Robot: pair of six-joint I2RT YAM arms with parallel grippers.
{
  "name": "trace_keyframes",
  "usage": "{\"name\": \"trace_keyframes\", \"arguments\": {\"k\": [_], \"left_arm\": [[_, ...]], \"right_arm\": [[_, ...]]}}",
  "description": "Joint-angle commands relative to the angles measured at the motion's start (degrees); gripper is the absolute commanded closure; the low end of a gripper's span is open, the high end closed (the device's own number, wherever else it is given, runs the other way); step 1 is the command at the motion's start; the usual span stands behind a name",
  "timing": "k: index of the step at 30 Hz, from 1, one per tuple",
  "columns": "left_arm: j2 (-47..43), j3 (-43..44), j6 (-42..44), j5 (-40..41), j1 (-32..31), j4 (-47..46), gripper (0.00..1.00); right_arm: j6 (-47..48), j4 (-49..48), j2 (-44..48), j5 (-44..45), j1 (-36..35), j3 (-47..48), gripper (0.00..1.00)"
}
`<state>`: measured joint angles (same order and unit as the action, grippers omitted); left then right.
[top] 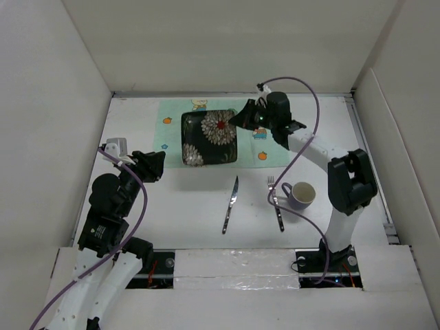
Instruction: Set the dinner table for one person
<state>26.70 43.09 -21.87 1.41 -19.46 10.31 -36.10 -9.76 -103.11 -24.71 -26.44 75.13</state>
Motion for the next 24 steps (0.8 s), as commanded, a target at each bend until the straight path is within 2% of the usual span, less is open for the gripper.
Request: {"name": "trace_keyframes", "arguments": {"k": [1,2,5,6,9,14,20,24], "left_arm": [[-1.29,-0.73,0.77,-1.06,0.22,-1.95,0.67],[-1.3,-0.81,0.77,-1.15,0.22,-2.13,0.67],[-0.95,-0.55,0.95,-1.15,0.22,-2.05,0.67],[-0.77,-0.55,1.04,-1.15,0.22,-1.7,0.67],[-0.86,-0.55,1.13,-1.06,0.22,-1.87,0.67],[-0.68,-0.55,1.13,-1.15,0.22,-2.13,0.67],[-0.77,-0.46,1.13,-1.15,0.22,-2.04,0.67],[-0.68,-0.55,1.13,-1.06,0.22,-1.96,0.67]], "right_arm": [[-3.2,-1.94,-5.15,-4.73,2.96,10.89,1.0],[-2.93,1.2,-7.26,-5.78,4.01,17.09,1.0],[-1.79,7.87,-15.61,-7.19,5.33,26.09,1.0],[-1.52,9.48,-20.15,-7.72,6.65,32.99,1.0],[-1.61,12.92,-22.91,-9.56,7.44,37.78,1.0],[-3.54,13.44,-28.45,-11.76,9.12,41.67,1.0],[-1.87,20.04,-34.6,-11.24,9.64,50.36,1.0],[-2.31,19.87,-36.28,-10.62,9.65,50.81,1.0]]}}
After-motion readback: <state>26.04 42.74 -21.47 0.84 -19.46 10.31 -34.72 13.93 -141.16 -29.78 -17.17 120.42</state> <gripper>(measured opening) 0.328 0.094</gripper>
